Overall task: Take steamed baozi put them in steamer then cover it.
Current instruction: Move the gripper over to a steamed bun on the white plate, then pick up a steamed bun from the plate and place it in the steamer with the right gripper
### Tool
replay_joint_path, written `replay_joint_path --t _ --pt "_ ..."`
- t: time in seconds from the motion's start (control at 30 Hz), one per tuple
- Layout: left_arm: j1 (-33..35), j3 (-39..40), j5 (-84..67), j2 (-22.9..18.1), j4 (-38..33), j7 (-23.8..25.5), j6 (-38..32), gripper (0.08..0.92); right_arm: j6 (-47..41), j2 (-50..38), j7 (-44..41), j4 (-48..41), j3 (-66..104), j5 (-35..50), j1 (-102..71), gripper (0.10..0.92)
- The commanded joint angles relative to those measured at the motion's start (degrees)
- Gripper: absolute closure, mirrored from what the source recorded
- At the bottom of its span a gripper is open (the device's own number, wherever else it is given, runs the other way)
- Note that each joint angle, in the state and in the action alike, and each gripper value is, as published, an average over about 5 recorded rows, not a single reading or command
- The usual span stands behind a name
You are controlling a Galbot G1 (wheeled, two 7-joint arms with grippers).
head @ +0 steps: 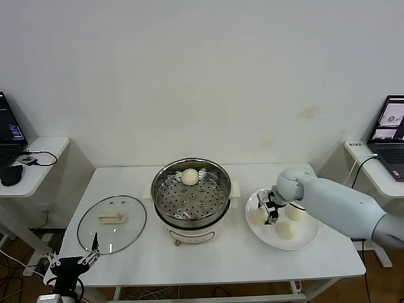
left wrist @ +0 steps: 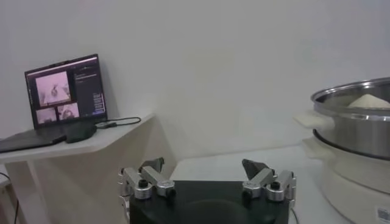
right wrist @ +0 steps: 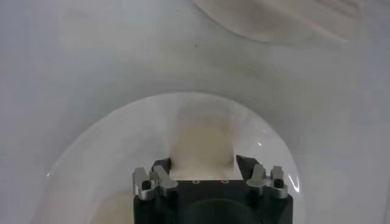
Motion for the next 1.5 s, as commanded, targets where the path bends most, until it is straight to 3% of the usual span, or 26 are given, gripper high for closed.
replay_joint_path --t 0.03,0.23,0.4,0.8,1.0,1.23,1.5 --pt "0.1 -0.1 0.0 0.0 -0.1 0.0 0.0 0.177 0.2 0.7 0.1 -1.1 0.5 -0.5 -0.8 0.434" --pt "0.1 0.0 0.0 0.0 -0.3 0.0 0.0 0.177 -0.2 -0.3 -0.5 0.7 0.5 0.6 1.9 0.484" --pt "0.2 0.1 0.0 0.1 -0.8 0.0 0.1 0.177 -0.9 -2.9 -2.1 4.8 -0.5 3.7 7.6 0.479" --pt "-0.4 0.9 -0.1 1.1 -1.2 0.1 0.3 0.177 -3.3 -5.3 -3.8 12.1 -10.6 18.6 33.7 0.457" --pt "-0.8 0.8 -0.4 2.0 -1.2 -0.1 0.4 0.177 -6.3 0.9 -1.2 13.6 -15.5 27.2 42.3 0.457" --pt "-1.0 0.5 -0.6 2.0 -1.1 -0.2 0.3 0.177 -12.2 12.5 4.2 13.5 -15.7 36.7 39.9 0.457" --pt "-0.6 -0.5 -0.5 0.9 -1.8 -0.3 0.4 0.177 -16.3 24.2 7.0 6.6 -14.4 36.9 31.7 0.457"
